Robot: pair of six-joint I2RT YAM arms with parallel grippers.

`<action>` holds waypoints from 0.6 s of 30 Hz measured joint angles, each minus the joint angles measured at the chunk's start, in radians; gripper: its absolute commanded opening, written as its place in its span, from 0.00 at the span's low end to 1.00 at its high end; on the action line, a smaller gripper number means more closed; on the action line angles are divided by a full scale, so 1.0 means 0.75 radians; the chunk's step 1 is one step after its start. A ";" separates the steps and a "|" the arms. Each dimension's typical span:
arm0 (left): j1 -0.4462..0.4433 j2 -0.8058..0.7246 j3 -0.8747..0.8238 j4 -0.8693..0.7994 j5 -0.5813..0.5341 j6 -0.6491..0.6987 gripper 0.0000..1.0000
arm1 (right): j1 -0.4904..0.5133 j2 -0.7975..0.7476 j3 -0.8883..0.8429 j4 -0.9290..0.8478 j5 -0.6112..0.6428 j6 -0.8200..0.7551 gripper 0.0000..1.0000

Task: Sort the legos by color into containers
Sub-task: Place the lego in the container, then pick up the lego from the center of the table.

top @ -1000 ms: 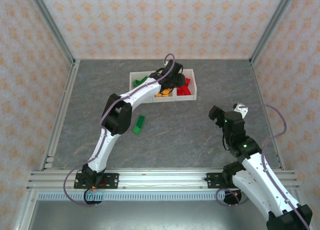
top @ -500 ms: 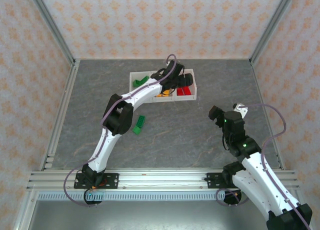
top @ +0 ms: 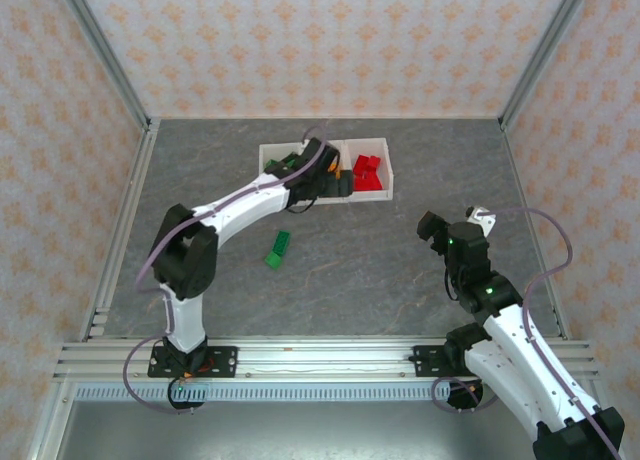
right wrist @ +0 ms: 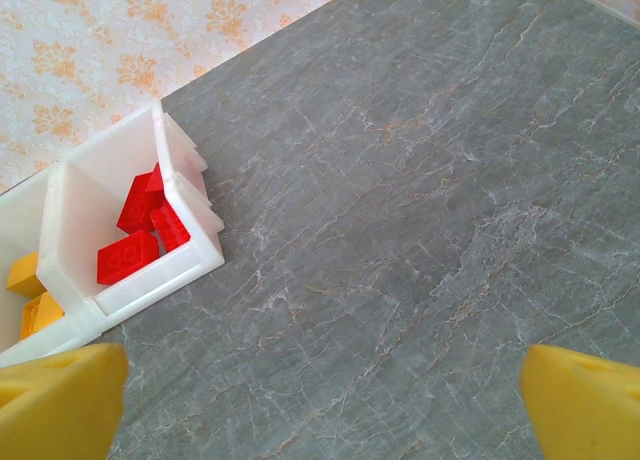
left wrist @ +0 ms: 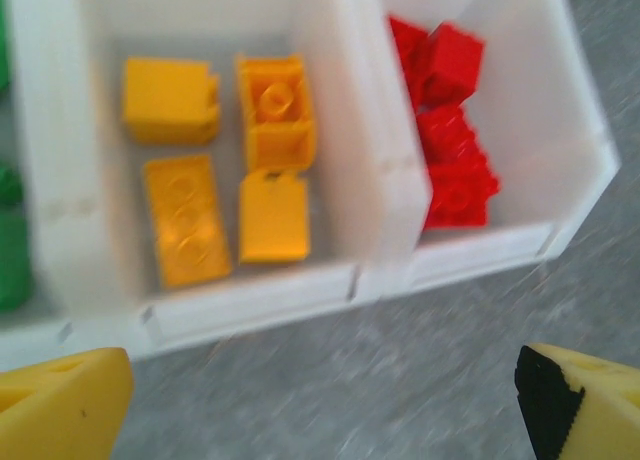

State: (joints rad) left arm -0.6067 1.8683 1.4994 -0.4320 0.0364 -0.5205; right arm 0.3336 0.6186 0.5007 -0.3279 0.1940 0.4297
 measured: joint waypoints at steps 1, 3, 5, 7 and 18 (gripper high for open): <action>0.000 -0.034 -0.042 -0.022 -0.010 0.006 0.99 | 0.000 0.003 0.000 0.001 0.000 0.000 1.00; 0.000 -0.091 -0.119 -0.064 -0.031 0.013 0.99 | 0.000 0.012 0.000 0.000 0.000 0.000 1.00; 0.000 -0.133 -0.187 -0.114 -0.050 0.020 0.99 | 0.000 0.027 0.000 0.000 -0.004 -0.001 1.00; 0.000 -0.162 -0.247 -0.160 -0.071 0.027 0.98 | 0.000 0.035 0.000 0.000 -0.005 0.000 1.00; 0.000 -0.190 -0.420 -0.299 -0.131 0.052 0.91 | 0.000 0.037 0.000 0.000 -0.014 0.000 1.00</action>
State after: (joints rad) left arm -0.6067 1.7260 1.1843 -0.6563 -0.0616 -0.4812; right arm 0.3336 0.6464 0.5007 -0.3279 0.1833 0.4297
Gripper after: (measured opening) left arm 0.921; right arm 0.998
